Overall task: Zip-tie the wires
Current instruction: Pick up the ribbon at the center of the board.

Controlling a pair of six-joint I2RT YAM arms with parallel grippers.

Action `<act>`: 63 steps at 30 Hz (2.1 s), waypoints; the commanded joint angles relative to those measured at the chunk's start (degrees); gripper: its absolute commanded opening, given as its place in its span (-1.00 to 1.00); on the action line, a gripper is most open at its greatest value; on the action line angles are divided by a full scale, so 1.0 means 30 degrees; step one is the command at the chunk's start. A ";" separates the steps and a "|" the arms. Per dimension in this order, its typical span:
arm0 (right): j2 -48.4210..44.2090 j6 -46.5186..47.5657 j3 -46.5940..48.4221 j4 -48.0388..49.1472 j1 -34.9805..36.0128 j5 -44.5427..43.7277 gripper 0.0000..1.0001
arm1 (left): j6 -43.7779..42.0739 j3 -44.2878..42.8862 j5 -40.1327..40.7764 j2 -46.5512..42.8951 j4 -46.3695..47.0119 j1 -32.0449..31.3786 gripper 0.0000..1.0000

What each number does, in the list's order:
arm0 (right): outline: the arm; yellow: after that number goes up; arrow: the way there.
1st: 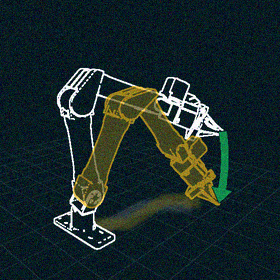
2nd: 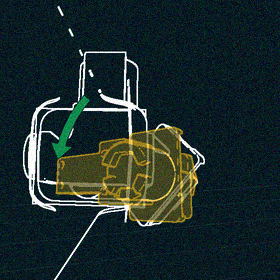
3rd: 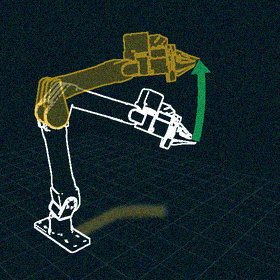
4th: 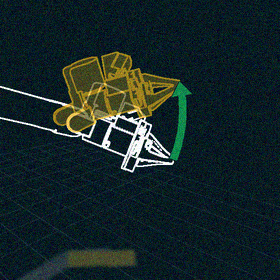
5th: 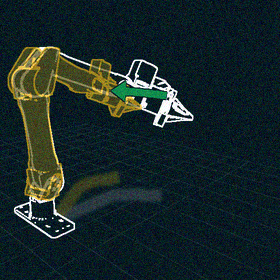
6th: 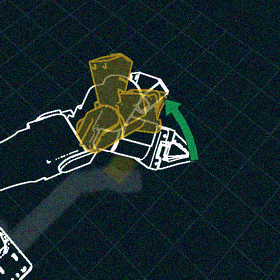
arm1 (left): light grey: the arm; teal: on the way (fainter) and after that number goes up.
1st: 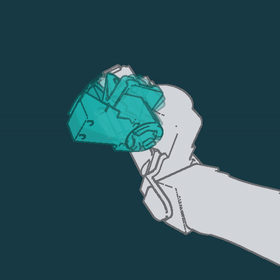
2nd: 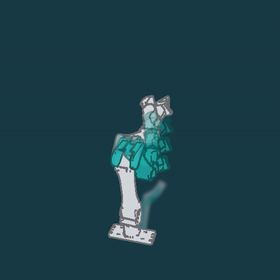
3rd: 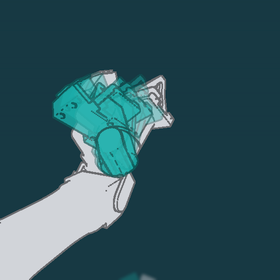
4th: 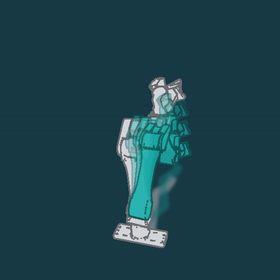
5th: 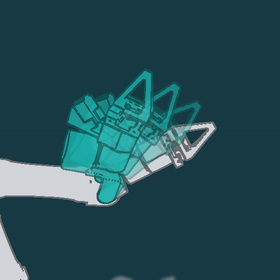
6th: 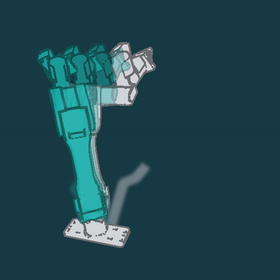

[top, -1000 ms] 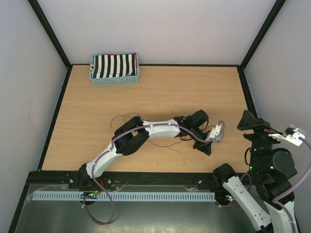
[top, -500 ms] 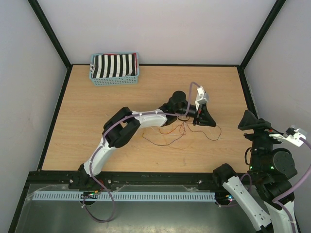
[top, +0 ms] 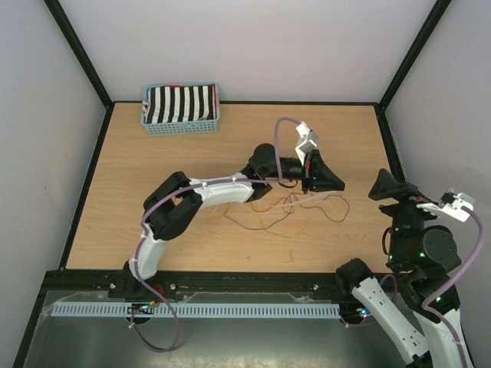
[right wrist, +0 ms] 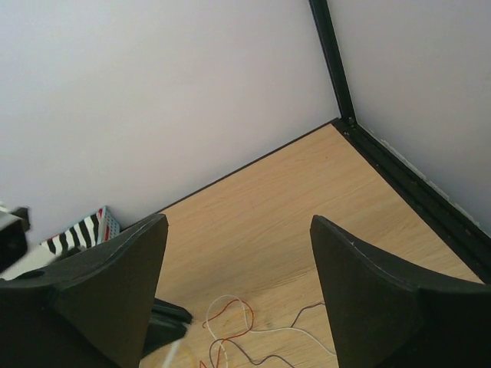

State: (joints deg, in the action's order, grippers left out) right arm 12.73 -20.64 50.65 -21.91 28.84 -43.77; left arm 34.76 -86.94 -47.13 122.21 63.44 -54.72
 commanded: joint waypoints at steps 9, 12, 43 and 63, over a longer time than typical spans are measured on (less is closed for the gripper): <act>0.1737 0.2990 -0.0557 0.3050 -0.0045 0.9552 0.90 | 0.1967 0.3792 0.5059 -0.4557 0.1497 0.2655 -1.00; 0.2581 0.2719 -0.1445 0.4235 -0.0043 1.3036 0.95 | 0.2189 0.5322 0.5915 -0.5858 0.1496 0.3740 -1.00; 1.2263 -0.5198 -0.5085 2.2724 0.1306 2.3951 0.70 | 0.2803 1.1601 1.0320 -1.4673 0.1449 0.4315 -1.00; 1.3761 -0.5489 -0.4643 2.3823 0.2047 2.3026 -1.00 | 0.2074 1.2426 1.1315 -1.5455 0.1485 0.3642 -1.00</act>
State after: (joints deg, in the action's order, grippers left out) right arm 54.74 -37.30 35.20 47.11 34.63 26.39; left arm 41.78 -50.59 -14.48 77.62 65.28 -43.51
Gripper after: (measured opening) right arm 0.022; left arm 0.019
